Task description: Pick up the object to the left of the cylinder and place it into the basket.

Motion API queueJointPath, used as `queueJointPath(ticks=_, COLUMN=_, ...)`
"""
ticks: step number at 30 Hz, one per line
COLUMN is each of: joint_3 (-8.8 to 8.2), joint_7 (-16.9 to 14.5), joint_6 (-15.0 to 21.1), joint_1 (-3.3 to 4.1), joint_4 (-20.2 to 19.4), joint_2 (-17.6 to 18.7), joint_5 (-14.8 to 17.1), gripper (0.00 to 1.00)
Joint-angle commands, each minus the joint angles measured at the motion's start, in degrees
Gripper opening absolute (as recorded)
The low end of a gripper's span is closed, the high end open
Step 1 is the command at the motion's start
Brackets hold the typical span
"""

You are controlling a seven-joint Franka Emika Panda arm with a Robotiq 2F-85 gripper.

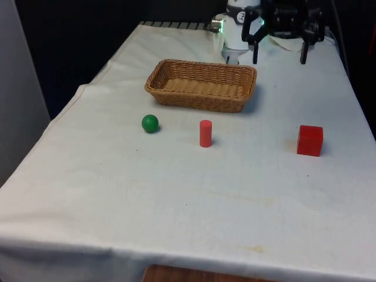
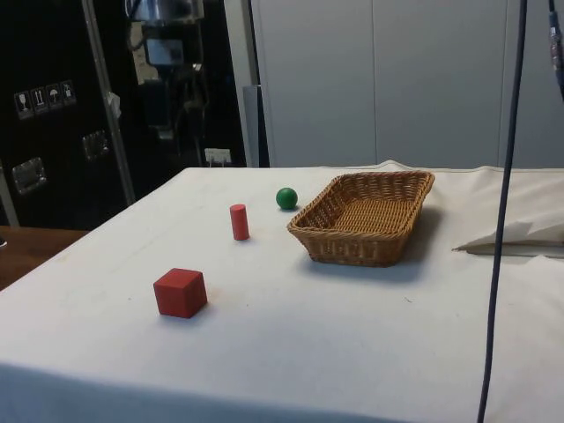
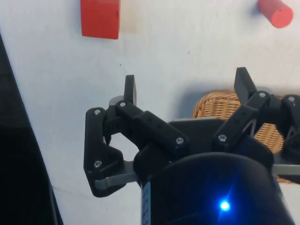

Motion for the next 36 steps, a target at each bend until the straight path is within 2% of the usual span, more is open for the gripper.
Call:
queueJointPath(ticks=1, joint_3=0.40, joint_7=-0.5, joint_6=1.0, joint_1=-0.06, joint_4=-0.3, joint_2=0.2, joint_5=1.0, gripper=1.00)
queueJointPath(ticks=5, joint_3=0.52, joint_7=-0.3, joint_6=0.9, joint_1=0.00, joint_4=-0.1, joint_2=0.9, joint_5=1.0, gripper=1.00)
queueJointPath(ticks=11, joint_3=2.12, joint_7=-0.1, joint_6=2.8, joint_1=0.11, joint_4=-0.3, joint_2=2.0, joint_5=2.3, gripper=1.00)
queueJointPath(ticks=14, joint_3=2.23, joint_7=0.1, joint_6=2.3, joint_1=0.00, joint_4=-0.2, joint_2=2.1, joint_5=1.8, gripper=1.00)
queueJointPath(ticks=18, joint_3=3.61, joint_7=0.9, joint_6=4.2, joint_1=0.11, joint_4=-0.2, joint_2=3.4, joint_5=2.3, gripper=1.00)
queueJointPath(ticks=29, joint_3=5.44, joint_7=2.2, joint_6=5.7, joint_1=0.06, joint_4=-0.1, joint_2=5.0, joint_5=1.9, gripper=1.00)
queueJointPath(ticks=30, joint_3=6.02, joint_7=2.5, joint_6=6.9, joint_1=0.17, joint_4=0.0, joint_2=5.6, joint_5=2.3, gripper=1.00)
queueJointPath(ticks=36, joint_3=7.22, joint_7=2.8, joint_6=9.1, joint_1=0.00, joint_4=0.0, joint_2=6.9, joint_5=3.0, gripper=1.00)
